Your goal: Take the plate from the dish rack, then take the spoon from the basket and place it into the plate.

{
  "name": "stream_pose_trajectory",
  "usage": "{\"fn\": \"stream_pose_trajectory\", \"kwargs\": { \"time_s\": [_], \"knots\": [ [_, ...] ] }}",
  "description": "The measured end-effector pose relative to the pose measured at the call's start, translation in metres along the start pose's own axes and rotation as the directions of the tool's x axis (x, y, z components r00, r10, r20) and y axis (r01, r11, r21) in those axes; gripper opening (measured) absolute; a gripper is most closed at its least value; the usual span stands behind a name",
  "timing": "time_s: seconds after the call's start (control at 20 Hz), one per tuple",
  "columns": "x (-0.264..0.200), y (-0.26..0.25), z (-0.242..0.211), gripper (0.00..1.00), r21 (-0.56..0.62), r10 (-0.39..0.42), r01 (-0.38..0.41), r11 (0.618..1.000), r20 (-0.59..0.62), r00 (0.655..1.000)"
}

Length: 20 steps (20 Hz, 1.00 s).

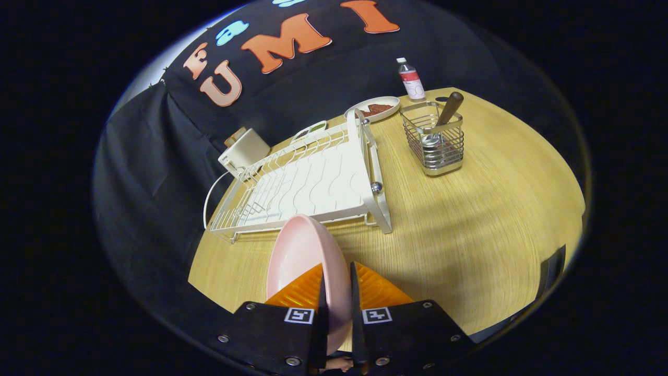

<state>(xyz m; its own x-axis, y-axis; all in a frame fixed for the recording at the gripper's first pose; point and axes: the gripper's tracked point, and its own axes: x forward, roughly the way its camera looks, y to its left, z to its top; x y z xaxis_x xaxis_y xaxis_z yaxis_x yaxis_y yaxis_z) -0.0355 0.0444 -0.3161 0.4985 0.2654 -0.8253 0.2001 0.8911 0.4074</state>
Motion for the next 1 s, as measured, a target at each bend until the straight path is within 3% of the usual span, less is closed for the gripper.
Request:
{"fn": "stream_pose_trajectory", "kwargs": {
  "time_s": [0.1, 0.25, 0.3, 0.45, 0.6, 0.75, 1.0],
  "knots": [
    [0.005, -0.006, -0.008, 0.21, -0.009, -0.009, 0.009, 1.000, -0.012, 1.000],
    [0.010, -0.030, -0.005, 0.27, -0.083, -0.105, 0.106, 0.991, 0.021, 0.994],
    [0.009, -0.033, -0.003, 0.25, -0.089, -0.117, 0.120, 0.989, 0.037, 0.992],
    [0.008, -0.031, 0.005, 0.26, -0.058, -0.083, 0.087, 0.995, 0.069, 0.994],
    [-0.002, -0.039, 0.024, 0.26, -0.087, -0.092, 0.107, 0.990, 0.159, 0.983],
    [-0.019, -0.049, 0.056, 0.34, -0.125, -0.108, 0.151, 0.981, 0.302, 0.947],
    [-0.045, -0.072, 0.118, 0.52, -0.113, -0.132, 0.218, 0.969, 0.506, 0.852]
  ]
}}
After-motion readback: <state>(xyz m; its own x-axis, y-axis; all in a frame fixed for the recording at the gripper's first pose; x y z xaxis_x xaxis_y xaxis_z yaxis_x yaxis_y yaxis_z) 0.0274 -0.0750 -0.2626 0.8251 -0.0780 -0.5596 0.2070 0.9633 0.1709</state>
